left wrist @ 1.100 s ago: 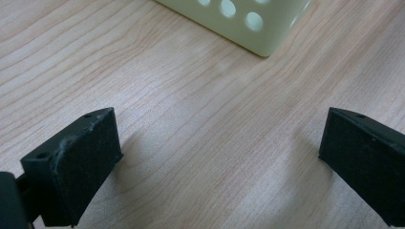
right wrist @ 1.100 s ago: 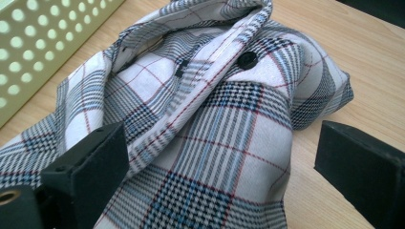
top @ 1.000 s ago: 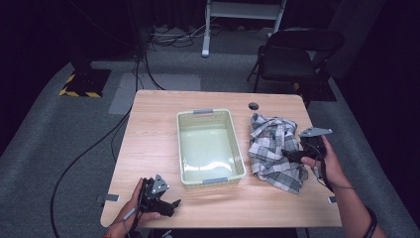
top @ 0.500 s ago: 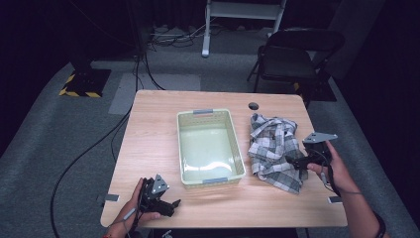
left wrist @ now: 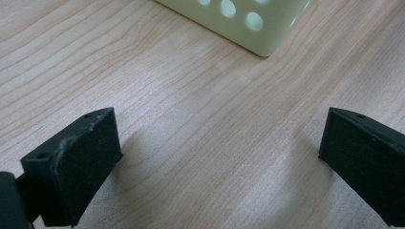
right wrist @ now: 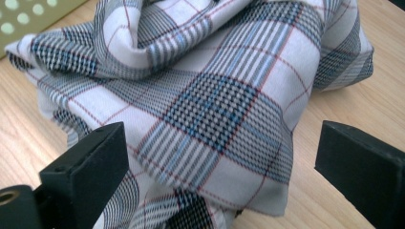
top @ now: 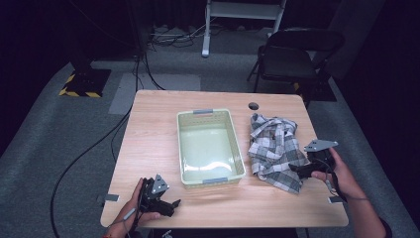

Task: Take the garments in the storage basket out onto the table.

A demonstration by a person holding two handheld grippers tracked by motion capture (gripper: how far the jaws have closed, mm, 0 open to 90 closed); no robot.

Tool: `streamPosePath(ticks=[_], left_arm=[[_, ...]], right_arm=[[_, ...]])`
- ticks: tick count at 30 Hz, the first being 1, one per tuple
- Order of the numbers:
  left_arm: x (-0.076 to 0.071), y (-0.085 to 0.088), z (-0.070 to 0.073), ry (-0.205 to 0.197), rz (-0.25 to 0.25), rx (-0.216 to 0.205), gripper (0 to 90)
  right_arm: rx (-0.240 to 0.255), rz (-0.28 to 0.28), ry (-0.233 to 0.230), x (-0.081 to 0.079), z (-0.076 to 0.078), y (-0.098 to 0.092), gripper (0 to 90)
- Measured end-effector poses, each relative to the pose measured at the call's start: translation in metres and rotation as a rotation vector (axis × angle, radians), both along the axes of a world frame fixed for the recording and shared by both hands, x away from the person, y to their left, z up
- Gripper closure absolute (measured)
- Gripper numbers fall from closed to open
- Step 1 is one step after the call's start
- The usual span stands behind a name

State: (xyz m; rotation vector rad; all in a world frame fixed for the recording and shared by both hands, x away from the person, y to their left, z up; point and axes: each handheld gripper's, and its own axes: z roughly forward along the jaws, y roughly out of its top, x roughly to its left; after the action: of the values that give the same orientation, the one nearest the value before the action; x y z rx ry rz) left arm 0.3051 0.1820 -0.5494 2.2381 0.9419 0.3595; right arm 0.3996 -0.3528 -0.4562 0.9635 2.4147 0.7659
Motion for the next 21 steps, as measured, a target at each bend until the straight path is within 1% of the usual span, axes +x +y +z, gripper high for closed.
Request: streamPosePath(ticks=[3, 8, 14, 19, 21], left_arm=[[0.000, 0.000, 0.000, 0.000, 0.000, 0.000, 0.0], [0.000, 0.000, 0.000, 0.000, -0.001, 0.000, 0.0], [0.000, 0.000, 0.000, 0.001, 0.000, 0.000, 0.0], [0.000, 0.000, 0.000, 0.001, 0.000, 0.000, 0.0], [0.000, 0.000, 0.000, 0.001, 0.000, 0.001, 0.0]], right_arm=[[-0.008, 0.010, 0.000, -0.004, -0.002, -0.003, 3.8], [-0.039, 0.020, 0.002, -0.010, -0.007, -0.008, 3.7], [-0.056, 0.027, 0.006, -0.016, -0.013, -0.013, 3.7], [-0.066, 0.025, 0.007, -0.021, -0.018, -0.019, 3.7], [-0.057, 0.024, 0.012, -0.023, -0.020, -0.022, 3.7]])
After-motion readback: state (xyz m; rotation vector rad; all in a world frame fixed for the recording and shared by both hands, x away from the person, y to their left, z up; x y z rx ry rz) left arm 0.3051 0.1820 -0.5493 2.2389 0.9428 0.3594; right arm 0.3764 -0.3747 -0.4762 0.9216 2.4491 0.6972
